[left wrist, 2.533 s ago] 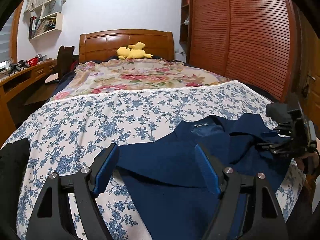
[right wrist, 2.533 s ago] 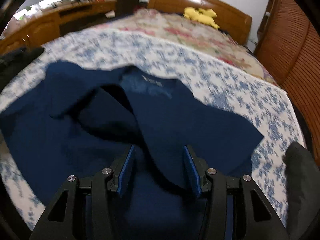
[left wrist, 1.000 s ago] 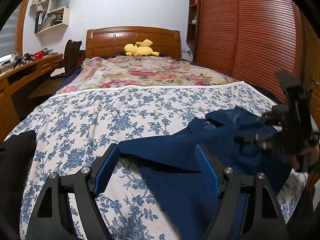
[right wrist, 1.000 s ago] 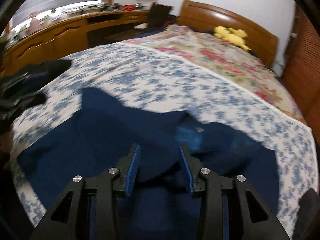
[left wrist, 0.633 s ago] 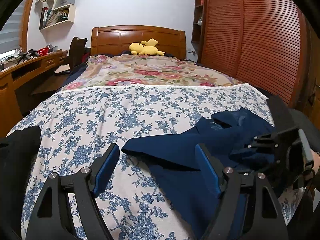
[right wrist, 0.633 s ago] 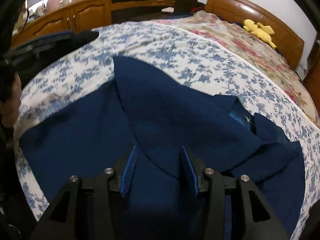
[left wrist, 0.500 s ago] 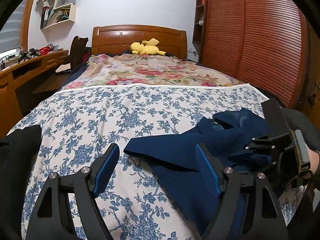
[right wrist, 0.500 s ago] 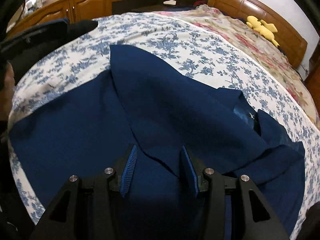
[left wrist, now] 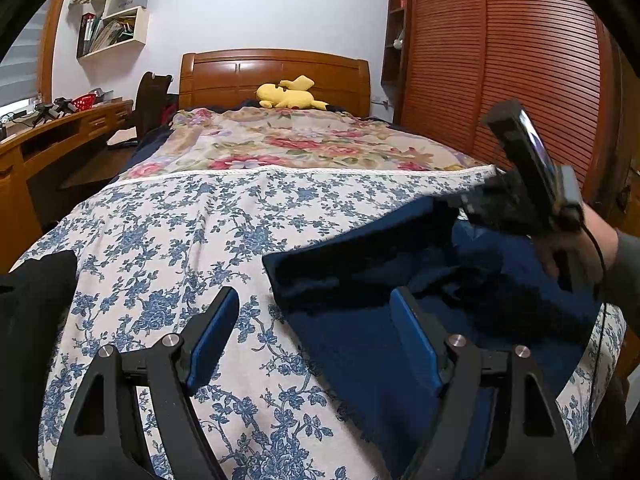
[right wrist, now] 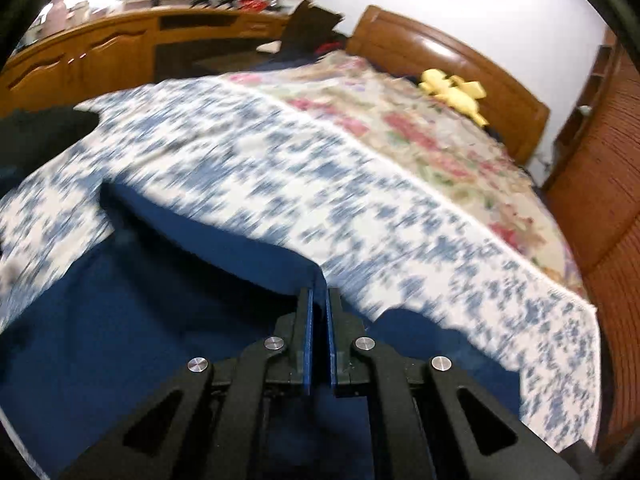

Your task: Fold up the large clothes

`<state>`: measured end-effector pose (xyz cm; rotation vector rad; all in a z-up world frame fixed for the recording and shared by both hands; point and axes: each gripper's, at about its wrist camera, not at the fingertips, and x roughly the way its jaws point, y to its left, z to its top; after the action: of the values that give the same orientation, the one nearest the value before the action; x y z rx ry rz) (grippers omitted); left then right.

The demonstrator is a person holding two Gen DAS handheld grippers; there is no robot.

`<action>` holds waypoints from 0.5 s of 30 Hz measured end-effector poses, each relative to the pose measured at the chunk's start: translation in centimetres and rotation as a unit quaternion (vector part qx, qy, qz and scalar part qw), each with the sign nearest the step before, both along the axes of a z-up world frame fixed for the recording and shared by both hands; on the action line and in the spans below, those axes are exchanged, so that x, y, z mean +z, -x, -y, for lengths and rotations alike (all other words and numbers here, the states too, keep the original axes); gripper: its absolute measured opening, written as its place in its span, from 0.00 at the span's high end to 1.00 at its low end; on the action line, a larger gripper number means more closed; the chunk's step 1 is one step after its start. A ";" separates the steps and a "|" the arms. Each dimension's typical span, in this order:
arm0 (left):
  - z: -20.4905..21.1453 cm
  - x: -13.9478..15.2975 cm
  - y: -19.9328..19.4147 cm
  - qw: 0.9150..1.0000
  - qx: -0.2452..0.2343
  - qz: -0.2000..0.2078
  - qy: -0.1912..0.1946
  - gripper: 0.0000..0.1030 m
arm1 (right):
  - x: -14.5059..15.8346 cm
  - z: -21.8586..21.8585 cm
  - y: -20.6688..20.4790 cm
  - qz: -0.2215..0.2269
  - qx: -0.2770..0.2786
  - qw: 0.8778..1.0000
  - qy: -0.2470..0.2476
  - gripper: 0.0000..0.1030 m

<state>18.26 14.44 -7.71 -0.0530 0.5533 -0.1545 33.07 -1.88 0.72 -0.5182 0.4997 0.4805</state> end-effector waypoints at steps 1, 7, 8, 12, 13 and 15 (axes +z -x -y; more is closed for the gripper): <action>0.0 0.0 0.0 1.000 -0.001 0.000 0.000 0.24 | 0.4 -0.1 -0.5 0.010 -0.014 1.000 0.000 0.94; 0.3 -0.4 -0.2 1.000 -0.005 -0.005 -0.003 0.24 | 0.8 -0.2 -0.6 0.019 -0.046 0.998 -0.038 0.64; 0.3 -0.4 -0.2 1.000 -0.005 -0.005 -0.003 0.24 | 0.4 -0.3 -0.4 0.012 -0.040 0.998 -0.042 0.63; 0.3 -0.3 -0.2 1.000 -0.005 -0.005 -0.002 0.24 | -1.2 0.0 -0.3 -0.022 -0.005 0.999 -0.044 0.61; 0.3 -0.3 -0.2 1.000 -0.005 -0.005 -0.003 0.24 | -1.7 -0.2 -0.1 -0.032 0.005 0.999 -0.041 0.61; 0.3 -0.3 -0.2 1.000 -0.005 -0.006 -0.003 0.24 | -2.7 -0.5 0.0 -0.056 0.025 0.998 -0.033 0.60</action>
<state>18.44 14.19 -8.03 -0.0456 0.5651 -0.1628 33.06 -1.33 -1.96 -0.4431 0.5769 0.5751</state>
